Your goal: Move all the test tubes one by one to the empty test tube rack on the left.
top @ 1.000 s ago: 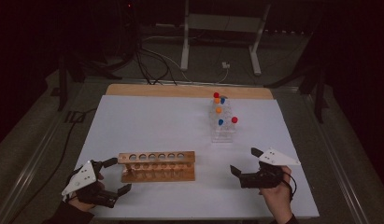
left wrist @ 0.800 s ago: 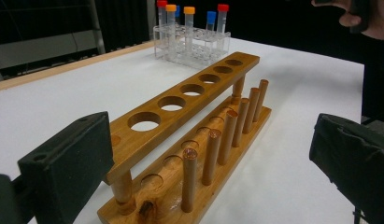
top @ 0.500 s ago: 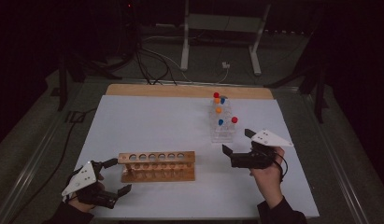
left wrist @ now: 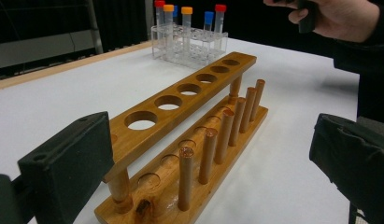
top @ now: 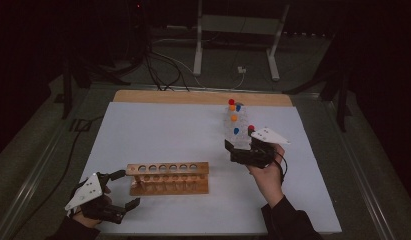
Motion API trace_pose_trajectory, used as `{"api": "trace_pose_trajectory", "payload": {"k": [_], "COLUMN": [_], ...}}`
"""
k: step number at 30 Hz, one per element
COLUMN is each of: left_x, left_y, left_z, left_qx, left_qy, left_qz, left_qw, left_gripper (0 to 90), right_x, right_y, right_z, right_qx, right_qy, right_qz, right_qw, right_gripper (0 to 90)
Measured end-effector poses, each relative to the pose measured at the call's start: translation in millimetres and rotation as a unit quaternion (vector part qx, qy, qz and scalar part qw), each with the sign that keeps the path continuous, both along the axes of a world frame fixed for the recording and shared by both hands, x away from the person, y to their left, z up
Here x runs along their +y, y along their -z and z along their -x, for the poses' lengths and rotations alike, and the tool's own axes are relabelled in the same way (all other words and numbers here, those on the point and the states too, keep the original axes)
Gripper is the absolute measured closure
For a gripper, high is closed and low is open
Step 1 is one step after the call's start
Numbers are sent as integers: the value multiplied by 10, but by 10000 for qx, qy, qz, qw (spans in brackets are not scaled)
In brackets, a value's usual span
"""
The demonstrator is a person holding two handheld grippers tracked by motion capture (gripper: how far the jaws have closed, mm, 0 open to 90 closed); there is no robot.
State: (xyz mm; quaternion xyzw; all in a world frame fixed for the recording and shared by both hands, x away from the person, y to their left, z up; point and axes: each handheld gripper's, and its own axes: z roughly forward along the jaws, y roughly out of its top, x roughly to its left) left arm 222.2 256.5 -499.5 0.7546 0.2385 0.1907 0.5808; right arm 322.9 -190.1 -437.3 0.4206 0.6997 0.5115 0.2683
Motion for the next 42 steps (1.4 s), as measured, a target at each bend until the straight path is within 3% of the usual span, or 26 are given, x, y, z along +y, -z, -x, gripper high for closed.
{"api": "trace_pose_trajectory", "payload": {"k": [5,10,20,33,42], "left_x": [3,1,3,11,8], "left_y": [-1,-3,-5,-4,0], "left_z": [3,6,10,14,15], "left_qx": [0,-8,-25,-27,-18], "left_qy": [4,9,12,8,20], "left_qz": [8,6,23,23,3], "left_qw": [10000,10000,10000,10000,10000], "left_gripper": [5,5,5,5,5], "right_x": [61,112,145,140,176], "right_y": [62,128,170,166,253], "right_z": [-51,-118,-286,-525,-594], "right_qx": [286,588,1211,1595,1614], "right_qy": [206,492,932,1187,1251], "right_qz": [156,365,530,594,613], "right_qw": [9993,9964,9868,9782,9770], "right_gripper": [207,301,522,667,717]}}
